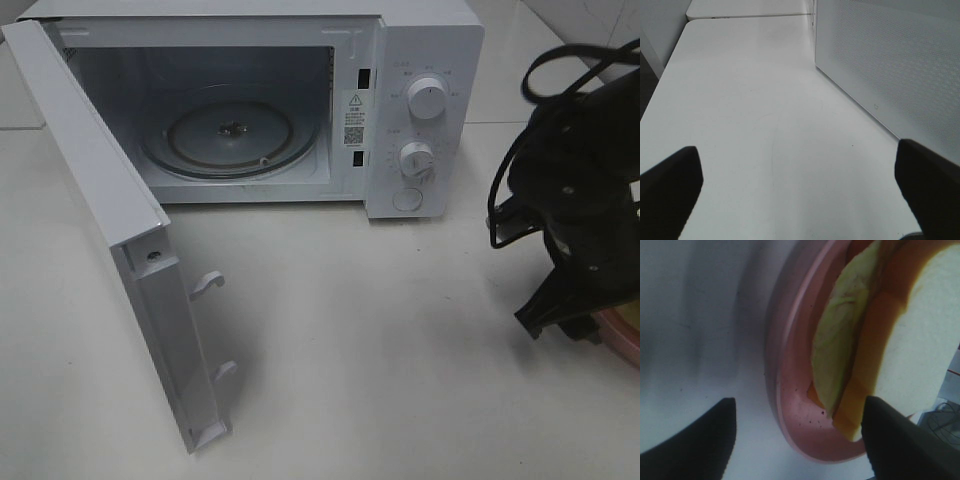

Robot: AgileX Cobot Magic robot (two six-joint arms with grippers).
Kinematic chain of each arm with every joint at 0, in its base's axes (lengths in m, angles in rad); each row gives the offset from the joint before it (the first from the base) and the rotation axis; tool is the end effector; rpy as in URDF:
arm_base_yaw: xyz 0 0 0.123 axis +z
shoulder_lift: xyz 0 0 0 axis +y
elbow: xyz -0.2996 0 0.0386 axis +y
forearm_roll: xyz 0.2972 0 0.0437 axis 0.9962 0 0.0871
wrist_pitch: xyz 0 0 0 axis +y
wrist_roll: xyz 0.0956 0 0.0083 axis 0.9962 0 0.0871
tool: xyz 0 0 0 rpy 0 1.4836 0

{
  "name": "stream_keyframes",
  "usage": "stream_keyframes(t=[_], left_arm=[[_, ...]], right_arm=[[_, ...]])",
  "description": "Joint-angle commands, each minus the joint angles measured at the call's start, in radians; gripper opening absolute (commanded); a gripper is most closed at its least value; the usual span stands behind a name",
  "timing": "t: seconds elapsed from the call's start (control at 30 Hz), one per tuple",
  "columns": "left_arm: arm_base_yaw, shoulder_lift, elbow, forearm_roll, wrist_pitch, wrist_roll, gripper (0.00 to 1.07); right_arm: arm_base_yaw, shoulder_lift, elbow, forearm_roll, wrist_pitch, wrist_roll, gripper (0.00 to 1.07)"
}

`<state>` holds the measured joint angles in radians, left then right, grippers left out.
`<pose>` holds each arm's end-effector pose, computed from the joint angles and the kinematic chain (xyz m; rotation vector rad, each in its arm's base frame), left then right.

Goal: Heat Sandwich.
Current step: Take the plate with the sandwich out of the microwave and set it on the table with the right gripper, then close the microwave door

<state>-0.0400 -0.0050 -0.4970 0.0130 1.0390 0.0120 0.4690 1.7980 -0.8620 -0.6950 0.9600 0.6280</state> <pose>0.0261 0.0000 0.2996 0.0521 2.0199 -0.0023 0.2971 0.0941 0.1116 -0.4671 2.9119 -0.8434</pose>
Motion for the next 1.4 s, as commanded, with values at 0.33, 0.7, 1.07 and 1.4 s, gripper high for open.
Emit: stream_keyframes(t=[0.33,0.7,1.07,1.4], left_arm=[[0.003,-0.021,0.004,-0.004,-0.012,0.002,1.04],[0.003,-0.021,0.004,-0.004,-0.012,0.002,1.04],[0.003,-0.021,0.004,-0.004,-0.012,0.002,1.04],[0.003,-0.021,0.004,-0.004,-0.012,0.002,1.04]], right_arm=[[-0.001,-0.361,-0.004,0.25,0.06,-0.282,0.81],[-0.001,-0.736,-0.004,0.382,0.179,-0.388,0.79],[-0.001,-0.985,-0.004,0.491,0.243,-0.509,0.77],[-0.019,-1.229,0.074,0.561,0.241,-0.537,0.77]])
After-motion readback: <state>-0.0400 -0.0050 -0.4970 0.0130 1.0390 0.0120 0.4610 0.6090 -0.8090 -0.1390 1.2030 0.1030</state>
